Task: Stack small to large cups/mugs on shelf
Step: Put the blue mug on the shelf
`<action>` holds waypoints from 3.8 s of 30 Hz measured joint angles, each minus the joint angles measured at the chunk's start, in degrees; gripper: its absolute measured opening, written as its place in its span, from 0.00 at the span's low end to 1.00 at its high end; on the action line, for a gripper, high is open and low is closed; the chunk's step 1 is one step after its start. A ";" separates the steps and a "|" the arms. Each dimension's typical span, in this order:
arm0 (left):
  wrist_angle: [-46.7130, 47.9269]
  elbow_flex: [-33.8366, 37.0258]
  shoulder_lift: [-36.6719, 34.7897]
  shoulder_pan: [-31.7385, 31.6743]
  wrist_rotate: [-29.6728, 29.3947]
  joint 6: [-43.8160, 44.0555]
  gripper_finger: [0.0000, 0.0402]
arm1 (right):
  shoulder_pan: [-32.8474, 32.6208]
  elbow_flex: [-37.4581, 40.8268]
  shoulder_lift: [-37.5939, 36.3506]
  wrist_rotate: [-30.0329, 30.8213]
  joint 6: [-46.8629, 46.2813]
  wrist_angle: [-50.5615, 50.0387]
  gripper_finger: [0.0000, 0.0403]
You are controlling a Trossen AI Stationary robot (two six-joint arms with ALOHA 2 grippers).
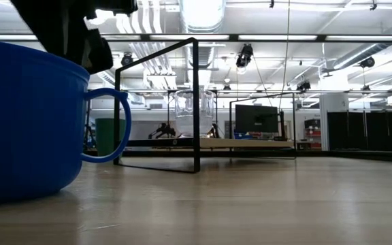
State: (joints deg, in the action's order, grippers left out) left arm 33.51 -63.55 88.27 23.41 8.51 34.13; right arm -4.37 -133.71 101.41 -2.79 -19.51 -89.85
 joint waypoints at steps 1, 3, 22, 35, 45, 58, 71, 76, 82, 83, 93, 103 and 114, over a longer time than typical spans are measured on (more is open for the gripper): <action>-0.15 -0.25 0.00 -0.10 -0.05 0.00 0.33 | -0.11 0.01 0.00 0.00 0.00 0.01 0.17; -0.12 -0.35 -0.04 -0.19 -1.30 0.00 0.35 | -0.29 0.00 0.00 0.00 0.00 -0.01 0.17; 0.10 1.74 0.81 -0.45 -2.19 -2.40 0.35 | -0.38 0.00 0.00 0.00 0.00 0.01 0.17; 0.16 1.66 4.18 -0.45 -2.44 -3.37 0.35 | -0.38 0.00 0.00 0.00 0.00 0.01 0.17; 0.70 1.24 3.06 -0.45 -2.10 -3.95 0.03 | -0.38 0.01 0.00 0.01 0.09 0.01 0.17; 19.04 -12.51 1.70 -0.92 -3.19 -13.63 0.00 | -0.38 0.02 0.00 0.41 0.24 0.03 0.17; 33.45 -31.70 1.68 -5.04 -14.75 -31.33 0.00 | -0.39 0.01 0.00 3.01 -0.01 0.12 0.17; 33.53 -36.49 1.68 -8.66 -18.11 -35.04 0.00 | -1.11 0.02 0.00 4.53 -0.04 0.89 0.17; 33.34 -40.61 1.68 -13.54 -19.58 -39.25 0.00 | -2.35 0.02 0.12 5.84 -0.90 1.65 0.18; 33.38 -41.00 1.67 -14.23 -19.58 -39.52 0.00 | -2.37 0.02 0.30 5.85 -0.92 1.80 0.19; 32.92 -42.62 1.68 -17.60 -19.56 -43.87 0.00 | -2.37 0.02 4.77 9.03 1.48 2.26 0.31; 33.03 -42.38 1.68 -17.85 -19.32 -44.09 0.00 | -2.52 0.02 7.71 9.44 4.14 7.23 0.33; 32.90 -42.48 1.68 -17.93 -17.15 -44.06 0.00 | -3.46 0.02 7.61 8.37 7.30 11.17 0.33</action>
State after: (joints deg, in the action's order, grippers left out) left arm 66.41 -106.03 89.95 5.48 -8.65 -9.93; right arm -7.83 -133.69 109.01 5.58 -12.21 -78.68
